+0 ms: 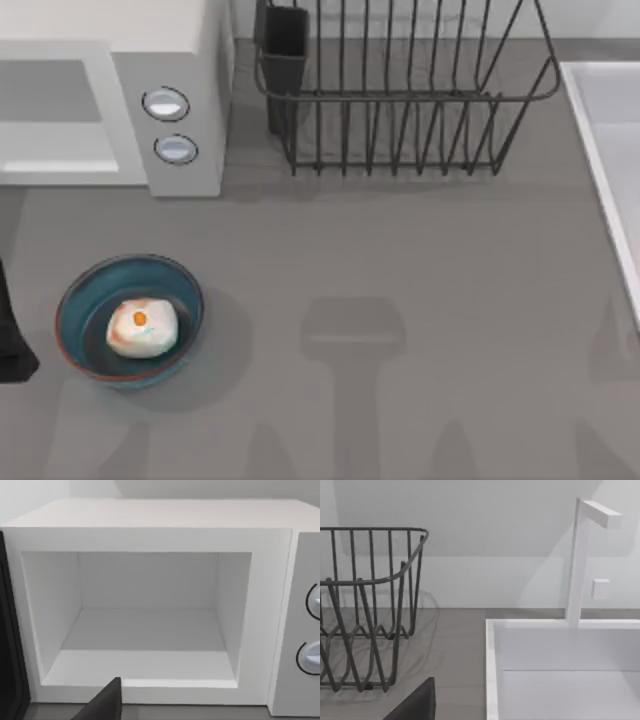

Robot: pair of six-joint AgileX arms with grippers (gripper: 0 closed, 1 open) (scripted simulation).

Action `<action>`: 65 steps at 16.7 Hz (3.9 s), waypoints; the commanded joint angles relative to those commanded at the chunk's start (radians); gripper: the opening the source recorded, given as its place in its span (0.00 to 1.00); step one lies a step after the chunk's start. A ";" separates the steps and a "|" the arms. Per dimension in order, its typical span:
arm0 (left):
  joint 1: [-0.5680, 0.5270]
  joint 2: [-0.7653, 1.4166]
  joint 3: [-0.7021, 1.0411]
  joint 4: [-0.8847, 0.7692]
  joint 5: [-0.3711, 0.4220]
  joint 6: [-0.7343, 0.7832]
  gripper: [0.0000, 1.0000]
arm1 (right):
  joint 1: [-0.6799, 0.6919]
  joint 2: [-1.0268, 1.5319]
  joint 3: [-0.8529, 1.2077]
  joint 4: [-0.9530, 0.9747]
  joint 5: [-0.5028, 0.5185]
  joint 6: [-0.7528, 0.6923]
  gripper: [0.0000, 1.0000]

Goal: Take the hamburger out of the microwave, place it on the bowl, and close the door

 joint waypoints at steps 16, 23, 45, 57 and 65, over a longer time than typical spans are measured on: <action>0.000 0.000 0.000 0.000 0.000 0.000 0.00 | 0.000 0.000 0.000 0.000 0.000 0.000 1.00; 0.027 0.042 0.009 0.041 0.027 0.001 0.00 | 0.000 0.000 0.000 0.000 0.000 0.000 1.00; 0.164 0.363 0.118 0.243 0.163 0.006 0.00 | 0.000 0.000 0.000 0.000 0.000 0.000 1.00; 0.399 0.242 0.150 0.084 0.399 0.007 0.00 | 0.000 0.000 0.000 0.000 0.000 0.000 1.00; 0.605 0.629 0.496 -0.153 0.497 0.270 0.00 | 0.000 0.000 0.000 0.000 0.000 0.000 1.00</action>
